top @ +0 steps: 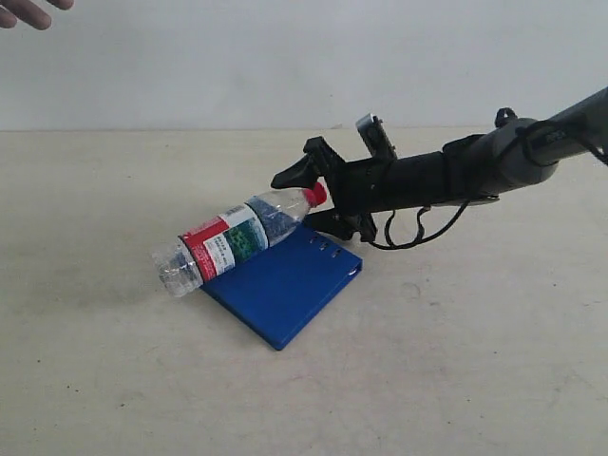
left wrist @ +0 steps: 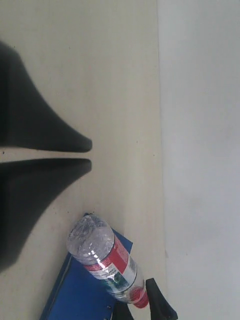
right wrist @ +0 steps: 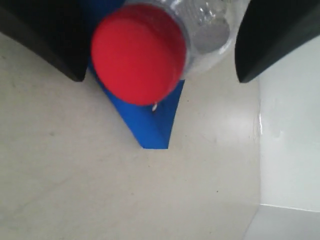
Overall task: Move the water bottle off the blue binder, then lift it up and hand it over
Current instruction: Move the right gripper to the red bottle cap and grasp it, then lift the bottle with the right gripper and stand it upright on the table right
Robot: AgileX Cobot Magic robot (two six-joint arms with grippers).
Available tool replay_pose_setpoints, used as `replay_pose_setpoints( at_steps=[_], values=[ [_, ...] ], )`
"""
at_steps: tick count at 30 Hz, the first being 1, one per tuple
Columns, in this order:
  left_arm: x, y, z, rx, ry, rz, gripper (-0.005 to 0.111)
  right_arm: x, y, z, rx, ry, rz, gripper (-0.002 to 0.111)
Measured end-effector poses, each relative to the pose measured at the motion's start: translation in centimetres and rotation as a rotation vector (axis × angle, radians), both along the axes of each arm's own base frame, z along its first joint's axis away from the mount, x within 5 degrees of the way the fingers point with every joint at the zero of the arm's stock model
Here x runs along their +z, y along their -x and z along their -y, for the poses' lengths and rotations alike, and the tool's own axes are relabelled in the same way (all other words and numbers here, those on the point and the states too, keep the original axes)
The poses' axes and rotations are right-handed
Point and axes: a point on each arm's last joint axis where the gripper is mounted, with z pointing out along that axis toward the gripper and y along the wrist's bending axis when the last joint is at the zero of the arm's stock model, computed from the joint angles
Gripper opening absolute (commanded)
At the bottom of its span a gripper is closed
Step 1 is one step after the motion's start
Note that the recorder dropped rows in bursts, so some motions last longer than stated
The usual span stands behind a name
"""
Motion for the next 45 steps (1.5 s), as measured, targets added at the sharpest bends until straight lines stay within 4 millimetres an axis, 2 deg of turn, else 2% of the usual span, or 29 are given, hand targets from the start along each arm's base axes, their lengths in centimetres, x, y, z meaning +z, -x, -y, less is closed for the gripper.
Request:
replay_pose_setpoints(
  at_steps=[2,4,7,15,18,21,26,30,34,41,45],
  values=[
    [0.0,0.0,0.0,0.0,0.0,0.0,0.004,0.2,-0.3,-0.6,0.011,-0.004,0.019,0.054],
    [0.0,0.0,0.0,0.0,0.0,0.0,0.004,0.3,-0.6,-0.7,0.008,-0.006,0.02,0.027],
    [0.0,0.0,0.0,0.0,0.0,0.0,0.004,0.7,-0.7,-0.9,0.003,-0.045,0.004,-0.001],
    [0.0,0.0,0.0,0.0,0.0,0.0,0.004,1.0,-0.8,-0.9,0.023,-0.053,0.03,0.0],
    [0.0,0.0,0.0,0.0,0.0,0.0,0.004,1.7,-1.3,-0.1,0.048,-0.072,0.067,0.0],
    [0.0,0.0,0.0,0.0,0.0,0.0,0.004,3.5,-2.3,2.0,0.026,-0.074,0.132,0.0],
    [0.0,0.0,0.0,0.0,0.0,0.0,0.004,7.2,-4.3,7.9,-0.105,-0.052,0.24,0.0],
    [0.0,0.0,0.0,0.0,0.0,0.0,0.004,8.4,-4.9,12.6,-0.172,-0.01,0.28,0.0],
    [0.0,0.0,0.0,0.0,0.0,0.0,0.004,9.3,-4.7,15.9,-0.175,0.066,0.316,0.0],
    [0.0,0.0,0.0,0.0,0.0,0.0,0.004,11.6,-3.4,20.7,-0.125,0.258,0.404,0.0],
    [0.0,0.0,0.0,0.0,0.0,0.0,0.004,13.4,-2.4,21.3,0.013,0.436,0.55,0.0]
  ],
)
